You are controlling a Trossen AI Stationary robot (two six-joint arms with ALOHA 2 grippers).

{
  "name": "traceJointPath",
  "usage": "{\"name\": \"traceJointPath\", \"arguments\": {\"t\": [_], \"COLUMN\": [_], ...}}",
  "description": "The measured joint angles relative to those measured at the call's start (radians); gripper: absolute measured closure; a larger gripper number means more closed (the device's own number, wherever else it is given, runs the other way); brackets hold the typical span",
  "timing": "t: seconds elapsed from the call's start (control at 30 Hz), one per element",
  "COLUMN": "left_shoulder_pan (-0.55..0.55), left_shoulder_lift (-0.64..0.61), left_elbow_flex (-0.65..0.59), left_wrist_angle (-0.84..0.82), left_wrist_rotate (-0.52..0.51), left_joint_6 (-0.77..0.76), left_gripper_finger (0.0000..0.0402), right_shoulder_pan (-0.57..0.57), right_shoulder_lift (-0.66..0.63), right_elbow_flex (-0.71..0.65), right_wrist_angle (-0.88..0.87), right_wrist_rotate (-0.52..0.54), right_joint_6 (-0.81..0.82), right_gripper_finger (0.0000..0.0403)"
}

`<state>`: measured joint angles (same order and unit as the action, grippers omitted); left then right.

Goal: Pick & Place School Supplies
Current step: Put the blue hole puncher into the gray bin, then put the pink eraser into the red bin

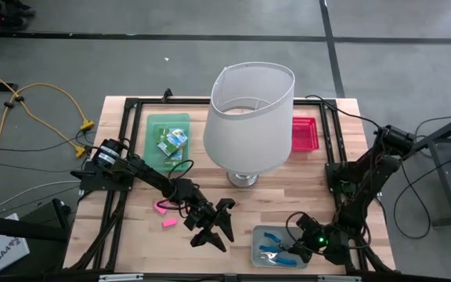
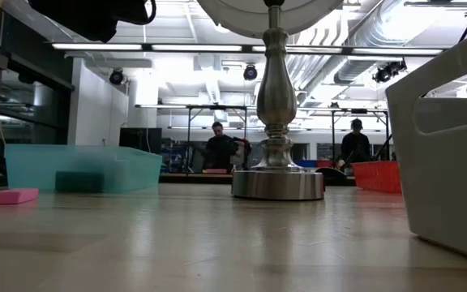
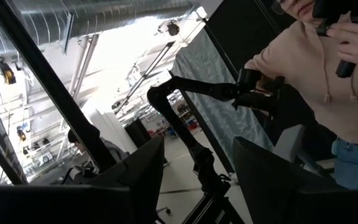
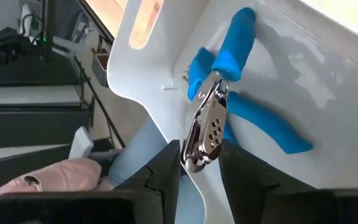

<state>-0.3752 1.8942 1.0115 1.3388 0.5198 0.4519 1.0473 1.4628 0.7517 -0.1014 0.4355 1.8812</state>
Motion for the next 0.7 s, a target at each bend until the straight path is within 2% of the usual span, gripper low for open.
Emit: {"name": "traceJointPath", "arguments": {"t": [0.5, 0.7], "left_shoulder_pan": [0.0, 0.0], "left_shoulder_lift": [0.0, 0.0], "left_elbow_flex": [0.0, 0.0], "left_wrist_angle": [0.0, 0.0], "left_wrist_rotate": [0.002, 0.002], "left_joint_6": [0.0, 0.0], "left_gripper_finger": [0.0218, 0.0218], "right_shoulder_pan": [0.0, 0.0], "right_shoulder_lift": [-0.004, -0.03], "right_elbow_flex": [0.0, 0.0], "right_wrist_angle": [-0.023, -0.024], "right_wrist_rotate": [-0.181, -0.185], "right_joint_6": [0.037, 0.036], "right_gripper_finger": [0.0301, 0.0301]}}
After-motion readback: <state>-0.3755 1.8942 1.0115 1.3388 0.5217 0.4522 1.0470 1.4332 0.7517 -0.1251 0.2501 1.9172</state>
